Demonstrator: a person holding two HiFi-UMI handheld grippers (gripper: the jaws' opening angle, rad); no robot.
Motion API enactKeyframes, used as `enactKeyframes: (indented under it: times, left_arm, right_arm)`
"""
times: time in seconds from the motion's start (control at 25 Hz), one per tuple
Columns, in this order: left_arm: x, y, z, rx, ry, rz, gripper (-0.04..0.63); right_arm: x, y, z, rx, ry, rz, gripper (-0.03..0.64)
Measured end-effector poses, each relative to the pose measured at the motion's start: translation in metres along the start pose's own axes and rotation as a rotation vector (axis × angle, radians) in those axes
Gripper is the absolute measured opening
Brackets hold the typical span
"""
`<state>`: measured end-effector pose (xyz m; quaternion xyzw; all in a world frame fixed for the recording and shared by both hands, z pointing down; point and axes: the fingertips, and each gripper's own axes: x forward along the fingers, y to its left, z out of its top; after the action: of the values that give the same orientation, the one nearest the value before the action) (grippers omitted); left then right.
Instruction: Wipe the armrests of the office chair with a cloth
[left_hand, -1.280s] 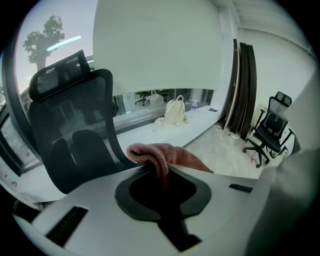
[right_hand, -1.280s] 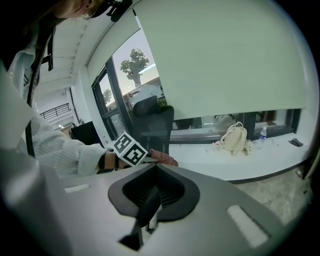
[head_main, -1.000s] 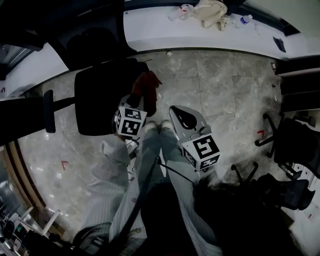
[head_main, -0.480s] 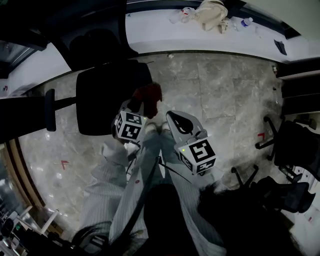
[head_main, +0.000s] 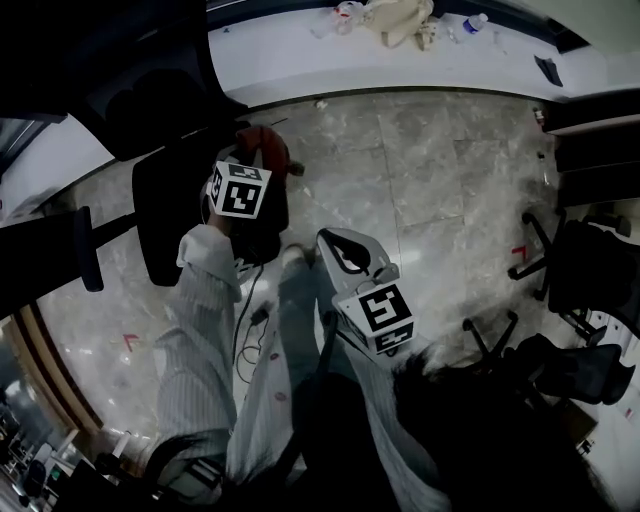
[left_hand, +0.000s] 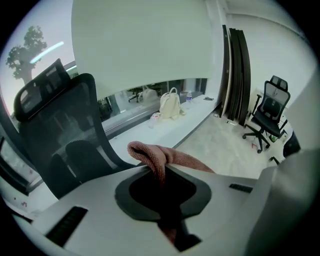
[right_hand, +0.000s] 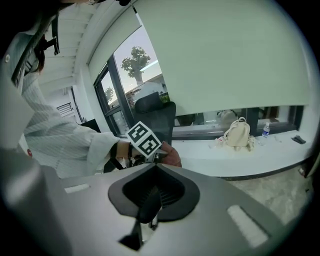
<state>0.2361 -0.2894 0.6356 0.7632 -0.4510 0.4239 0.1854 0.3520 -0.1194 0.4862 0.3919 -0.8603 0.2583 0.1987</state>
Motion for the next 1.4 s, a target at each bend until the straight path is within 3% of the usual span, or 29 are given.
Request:
enactKeyframes:
  times: [0.12,0.28,0.72,0.88,1.12,1.4]
  left_arm:
    - [0.010,0.016,0.010,-0.051,0.012,0.028,0.032]
    - [0.001,0.006,0.007,-0.090,-0.007,0.039,0.032]
    - [-0.098,-0.076,-0.072,-0.139,-0.033,-0.073,0.032]
    - [-0.118,-0.089,-0.095,-0.148,-0.022,-0.081,0.032]
    - [-0.098,-0.053,-0.087,-0.214,0.005,-0.046,0.032]
    - [-0.040,0.015,-0.050,-0.211,0.005,0.032,0.032]
  right_arm:
    - [-0.002,-0.004,0.001,0.000,-0.009,0.003,0.002]
    - [-0.009,-0.011,0.001,0.005,-0.009,-0.004,0.002]
    - [-0.014,0.006,0.023,-0.034,-0.053,0.031,0.002]
    - [-0.011,0.019,0.023,-0.045,-0.049,0.055,0.002]
    - [0.001,0.030,0.013,-0.043,-0.009,0.081,0.002]
    - [0.009,0.010,0.005,-0.018,0.026,0.046,0.002]
